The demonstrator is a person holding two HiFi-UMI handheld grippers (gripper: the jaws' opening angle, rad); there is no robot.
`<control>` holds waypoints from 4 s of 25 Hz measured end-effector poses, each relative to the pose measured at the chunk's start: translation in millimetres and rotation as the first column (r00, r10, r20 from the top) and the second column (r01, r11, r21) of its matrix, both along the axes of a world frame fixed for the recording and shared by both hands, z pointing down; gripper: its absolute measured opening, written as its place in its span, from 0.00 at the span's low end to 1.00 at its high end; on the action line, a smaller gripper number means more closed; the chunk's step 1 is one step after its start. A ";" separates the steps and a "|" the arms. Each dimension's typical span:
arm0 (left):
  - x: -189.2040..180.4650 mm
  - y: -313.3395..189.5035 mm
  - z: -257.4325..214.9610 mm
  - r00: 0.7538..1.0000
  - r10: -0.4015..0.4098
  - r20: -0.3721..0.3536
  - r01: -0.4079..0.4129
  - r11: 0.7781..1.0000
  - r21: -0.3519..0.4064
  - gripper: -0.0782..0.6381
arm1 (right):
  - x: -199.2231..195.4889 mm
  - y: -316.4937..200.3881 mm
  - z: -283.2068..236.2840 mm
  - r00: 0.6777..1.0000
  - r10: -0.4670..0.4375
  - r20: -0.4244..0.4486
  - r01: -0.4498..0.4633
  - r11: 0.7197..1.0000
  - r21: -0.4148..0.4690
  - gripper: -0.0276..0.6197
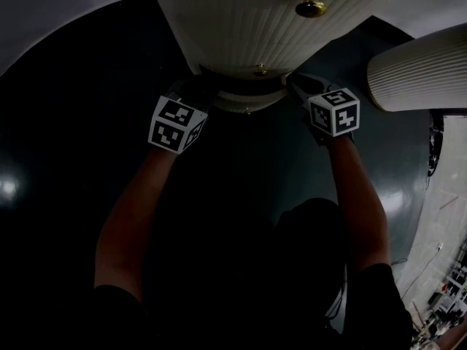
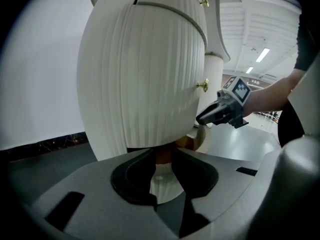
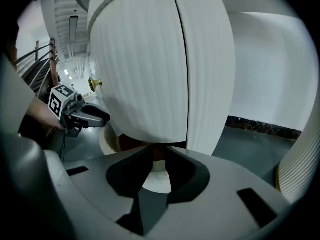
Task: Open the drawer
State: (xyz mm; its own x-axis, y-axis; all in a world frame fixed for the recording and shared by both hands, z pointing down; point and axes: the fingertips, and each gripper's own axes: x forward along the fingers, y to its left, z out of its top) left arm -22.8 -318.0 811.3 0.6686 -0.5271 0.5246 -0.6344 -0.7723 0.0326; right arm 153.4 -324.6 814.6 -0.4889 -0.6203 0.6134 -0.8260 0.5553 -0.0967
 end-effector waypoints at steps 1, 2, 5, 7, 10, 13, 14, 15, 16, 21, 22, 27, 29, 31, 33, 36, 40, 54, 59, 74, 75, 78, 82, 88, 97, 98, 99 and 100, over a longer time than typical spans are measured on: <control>-0.7 3.5 0.3 1.000 0.012 -0.002 -0.012 1.000 -0.008 0.26 | -0.7 3.9 0.3 1.000 -0.006 0.006 0.006 1.000 -0.014 0.16; -1.3 7.6 1.3 1.000 0.025 -0.005 -0.026 1.000 -0.019 0.25 | -0.6 9.0 1.4 1.000 -0.011 0.013 0.011 1.000 -0.027 0.16; -3.4 24.5 5.2 0.997 0.076 -0.022 -0.077 0.994 -0.072 0.20 | -0.5 29.1 6.6 0.999 -0.046 0.018 0.047 0.997 -0.069 0.16; -4.1 38.7 8.5 0.991 0.128 -0.022 -0.130 0.986 -0.102 0.19 | -2.9 42.6 9.3 0.997 -0.079 0.028 0.081 0.991 -0.107 0.16; -5.3 63.5 13.4 0.976 0.218 0.008 -0.215 0.967 -0.133 0.18 | -7.3 65.6 12.4 0.993 -0.116 0.029 0.119 0.982 -0.144 0.16; -3.0 88.6 14.5 0.962 0.272 -0.008 -0.268 0.942 -0.200 0.18 | -8.2 88.7 16.4 0.987 -0.161 0.025 0.163 0.969 -0.184 0.16; -0.6 98.9 14.5 0.955 0.296 -0.019 -0.293 0.931 -0.217 0.18 | -8.7 95.9 16.9 0.984 -0.175 0.027 0.177 0.964 -0.200 0.16; 1.9 110.1 14.7 0.945 0.325 -0.026 -0.322 0.919 -0.227 0.18 | -9.4 103.0 17.3 0.982 -0.187 0.028 0.189 0.959 -0.213 0.16; 3.6 121.2 15.3 0.933 0.359 -0.024 -0.354 0.907 -0.229 0.18 | -10.1 110.1 18.0 0.980 -0.198 0.026 0.199 0.954 -0.223 0.16; 0.8 149.3 14.2 0.890 0.457 0.004 -0.447 0.872 -0.199 0.18 | -15.4 149.9 20.7 0.967 -0.242 0.080 0.254 0.920 -0.297 0.16; -0.2 148.0 12.2 0.892 0.453 0.000 -0.444 0.875 -0.191 0.18 | -16.2 156.6 20.8 0.964 -0.247 0.099 0.266 0.913 -0.309 0.16; -0.1 143.0 7.4 0.892 0.452 -0.018 -0.447 0.875 -0.185 0.18 | -17.2 177.8 25.1 0.948 -0.284 0.145 0.317 0.884 -0.344 0.15; 4.2 146.0 5.4 0.882 0.471 -0.010 -0.465 0.867 -0.180 0.18 | -15.8 186.9 25.6 0.933 -0.333 0.135 0.359 0.863 -0.354 0.15; 8.0 150.4 4.1 0.869 0.494 -0.001 -0.486 0.855 -0.181 0.18 | -16.6 195.4 24.0 0.916 -0.377 0.133 0.399 0.841 -0.366 0.15; 10.5 154.8 4.2 0.855 0.519 0.016 -0.508 0.843 -0.177 0.18 | -17.8 200.8 23.2 0.910 -0.386 0.148 0.413 0.827 -0.380 0.14; 14.7 159.0 4.5 0.830 0.555 0.050 -0.543 0.826 -0.149 0.18 | -16.4 199.2 24.9 0.909 -0.394 0.136 0.416 0.834 -0.362 0.14; 19.8 153.8 -0.2 0.833 0.550 0.066 -0.543 0.834 -0.096 0.18 | -15.6 200.5 27.9 0.907 -0.406 0.113 0.419 0.837 -0.353 0.14; -54.0 88.2 -124.0 0.988 0.151 -0.018 -0.143 0.964 0.225 0.18 | -66.5 161.1 -98.8 0.859 -0.506 -0.082 0.512 0.851 0.119 0.11; -51.0 123.5 -189.8 0.988 0.114 -0.103 -0.084 0.962 0.262 0.18 | -118.5 174.1 -181.3 0.803 -0.597 -0.005 0.575 0.771 0.274 0.10; -56.5 218.4 -504.3 0.960 0.026 -0.277 0.011 0.991 0.133 0.18 | -190.1 233.7 -532.2 0.787 -0.553 0.274 0.450 0.818 0.359 0.09; -58.3 223.9 -521.1 0.965 0.022 -0.262 0.011 0.992 0.124 0.18 | -190.7 238.8 -555.1 0.789 -0.548 0.277 0.443 0.821 0.361 0.09; -57.2 239.1 -575.8 0.965 0.004 -0.262 0.020 0.996 0.089 0.18 | -191.9 257.2 -621.6 0.788 -0.542 0.291 0.431 0.824 0.367 0.08; -45.1 261.5 -651.7 0.963 0.025 -0.270 0.004 0.994 0.105 0.18 | -189.4 282.5 -689.8 0.788 -0.515 0.338 0.402 0.846 0.351 0.08; -58.8 286.1 -717.4 0.962 -0.005 -0.274 0.033 0.995 0.096 0.18 | -195.3 305.4 -750.9 0.815 -0.450 0.366 0.330 0.879 0.345 0.07; -79.4 311.3 -785.5 0.953 -0.008 -0.302 0.055 0.987 0.149 0.16 | -192.6 327.7 -829.6 0.826 -0.402 0.396 0.219 0.876 0.430 0.07; -79.2 313.0 -789.7 0.954 -0.012 -0.300 0.060 0.987 0.152 0.15 | -190.3 331.0 -836.5 0.821 -0.406 0.401 0.213 0.870 0.446 0.07; -77.9 315.7 -793.5 0.954 -0.015 -0.300 0.064 0.986 0.155 0.15 | -187.1 334.8 -842.6 0.817 -0.411 0.405 0.207 0.864 0.460 0.07; -76.0 319.6 -797.0 0.954 -0.017 -0.298 0.067 0.985 0.157 0.15 | -182.9 339.0 -847.8 0.813 -0.414 0.408 0.201 0.859 0.472 0.07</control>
